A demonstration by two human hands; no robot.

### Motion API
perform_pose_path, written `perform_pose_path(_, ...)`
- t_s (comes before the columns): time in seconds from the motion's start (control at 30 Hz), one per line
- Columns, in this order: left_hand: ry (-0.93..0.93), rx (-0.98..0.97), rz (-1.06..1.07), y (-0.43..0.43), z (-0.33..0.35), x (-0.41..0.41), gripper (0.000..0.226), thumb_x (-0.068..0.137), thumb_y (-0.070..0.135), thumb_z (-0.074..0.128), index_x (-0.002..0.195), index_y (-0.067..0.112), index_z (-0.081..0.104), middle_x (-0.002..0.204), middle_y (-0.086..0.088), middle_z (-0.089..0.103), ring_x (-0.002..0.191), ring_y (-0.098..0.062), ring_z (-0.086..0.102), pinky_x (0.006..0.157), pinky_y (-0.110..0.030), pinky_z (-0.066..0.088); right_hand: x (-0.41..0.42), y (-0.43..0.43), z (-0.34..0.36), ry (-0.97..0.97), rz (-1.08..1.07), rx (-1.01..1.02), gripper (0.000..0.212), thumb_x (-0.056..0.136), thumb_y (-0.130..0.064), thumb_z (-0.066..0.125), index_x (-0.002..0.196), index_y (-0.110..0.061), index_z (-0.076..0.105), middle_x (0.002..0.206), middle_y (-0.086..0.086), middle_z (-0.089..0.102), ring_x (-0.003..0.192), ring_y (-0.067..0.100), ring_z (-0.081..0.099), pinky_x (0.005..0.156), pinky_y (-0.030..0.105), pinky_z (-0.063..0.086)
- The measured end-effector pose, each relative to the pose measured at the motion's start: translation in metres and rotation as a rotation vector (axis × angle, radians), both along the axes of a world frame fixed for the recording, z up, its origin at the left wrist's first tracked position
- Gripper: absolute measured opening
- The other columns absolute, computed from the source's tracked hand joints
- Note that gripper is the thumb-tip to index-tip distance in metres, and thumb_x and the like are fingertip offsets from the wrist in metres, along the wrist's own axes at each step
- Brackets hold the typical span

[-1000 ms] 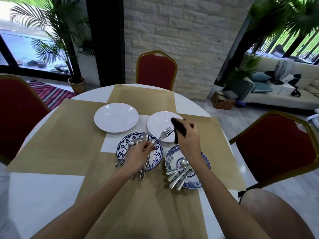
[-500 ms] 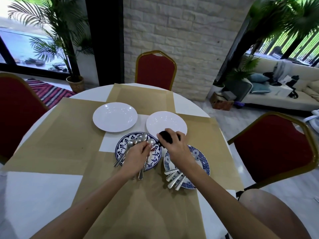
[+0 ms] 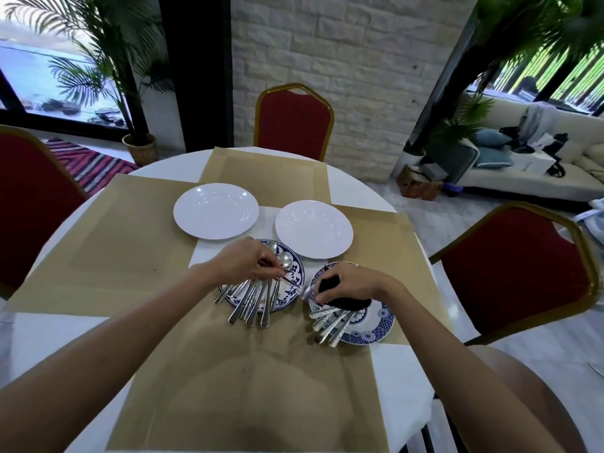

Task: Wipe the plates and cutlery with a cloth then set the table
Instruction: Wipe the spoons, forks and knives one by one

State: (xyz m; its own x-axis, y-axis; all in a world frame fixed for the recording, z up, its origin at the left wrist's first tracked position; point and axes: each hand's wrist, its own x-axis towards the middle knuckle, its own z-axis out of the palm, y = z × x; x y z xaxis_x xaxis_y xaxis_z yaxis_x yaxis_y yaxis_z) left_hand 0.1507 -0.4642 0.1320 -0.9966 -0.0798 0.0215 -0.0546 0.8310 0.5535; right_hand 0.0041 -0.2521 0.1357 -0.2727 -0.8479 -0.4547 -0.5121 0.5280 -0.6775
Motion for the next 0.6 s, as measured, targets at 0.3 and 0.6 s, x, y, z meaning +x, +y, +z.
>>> perform_pose_path(0.3, 0.156, 0.492, 0.770, 0.028, -0.023, -0.007, 0.094, 0.078, 0.052, 0.069, 0.149, 0.021, 0.015, 0.146, -0.009, 0.034, 0.132, -0.026, 0.037, 0.107, -0.043, 0.035, 0.028, -0.004, -0.027, -0.198, -0.407, -0.289, 0.009, 0.088, -0.020, 0.069, 0.085, -0.012, 0.069, 0.078, 0.003, 0.066, 0.069, 0.014, 0.060, 0.061, 0.019, 0.047)
perform_pose_path(0.6, 0.105, 0.850, 0.598, 0.069, -0.031, -0.012, 0.008, 0.094, 0.021, 0.058, 0.093, 0.015, 0.063, 0.090, -0.004, 0.068, 0.082, -0.017, 0.061, 0.056, -0.006, 0.043, 0.050, -0.016, -0.039, -0.227, -0.584, -0.387, 0.006, 0.086, -0.024, 0.071, 0.085, -0.019, 0.068, 0.076, 0.000, 0.066, 0.070, 0.016, 0.061, 0.069, 0.034, 0.051)
